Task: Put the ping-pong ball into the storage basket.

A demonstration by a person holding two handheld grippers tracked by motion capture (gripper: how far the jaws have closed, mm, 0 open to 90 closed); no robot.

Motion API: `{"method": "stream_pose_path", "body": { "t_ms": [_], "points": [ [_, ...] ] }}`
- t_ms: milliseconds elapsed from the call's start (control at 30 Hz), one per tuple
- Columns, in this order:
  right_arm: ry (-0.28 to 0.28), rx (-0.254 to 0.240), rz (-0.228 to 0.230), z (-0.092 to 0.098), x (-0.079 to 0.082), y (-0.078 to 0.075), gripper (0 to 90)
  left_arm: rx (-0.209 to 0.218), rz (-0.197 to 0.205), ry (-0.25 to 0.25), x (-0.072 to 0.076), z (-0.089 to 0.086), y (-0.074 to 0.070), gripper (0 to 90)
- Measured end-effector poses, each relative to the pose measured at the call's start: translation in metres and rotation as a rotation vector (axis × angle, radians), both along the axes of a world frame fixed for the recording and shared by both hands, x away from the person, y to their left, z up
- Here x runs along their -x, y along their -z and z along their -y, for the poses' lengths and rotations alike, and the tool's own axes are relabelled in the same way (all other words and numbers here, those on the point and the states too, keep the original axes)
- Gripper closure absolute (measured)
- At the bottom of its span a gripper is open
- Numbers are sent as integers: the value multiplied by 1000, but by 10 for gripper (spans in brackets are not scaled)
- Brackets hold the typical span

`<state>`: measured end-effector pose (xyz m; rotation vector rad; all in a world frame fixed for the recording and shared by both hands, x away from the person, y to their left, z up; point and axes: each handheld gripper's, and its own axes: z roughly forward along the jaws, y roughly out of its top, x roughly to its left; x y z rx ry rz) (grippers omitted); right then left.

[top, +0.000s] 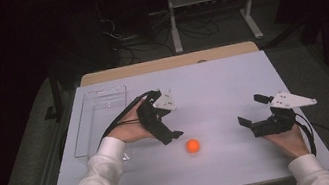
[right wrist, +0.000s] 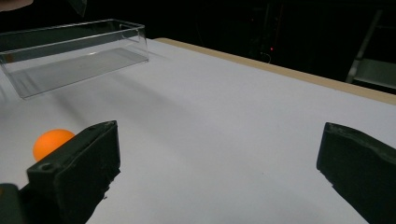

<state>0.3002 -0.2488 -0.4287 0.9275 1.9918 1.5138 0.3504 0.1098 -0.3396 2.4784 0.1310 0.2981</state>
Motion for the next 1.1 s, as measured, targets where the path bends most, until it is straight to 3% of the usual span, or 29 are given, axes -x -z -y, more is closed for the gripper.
{"method": "stream_pose_path", "body": {
  "t_ms": [1100],
  "points": [
    [-1, -6, 4, 2, 0, 0, 0, -64, -18, 51, 1, 22, 18, 0]
  ]
}}
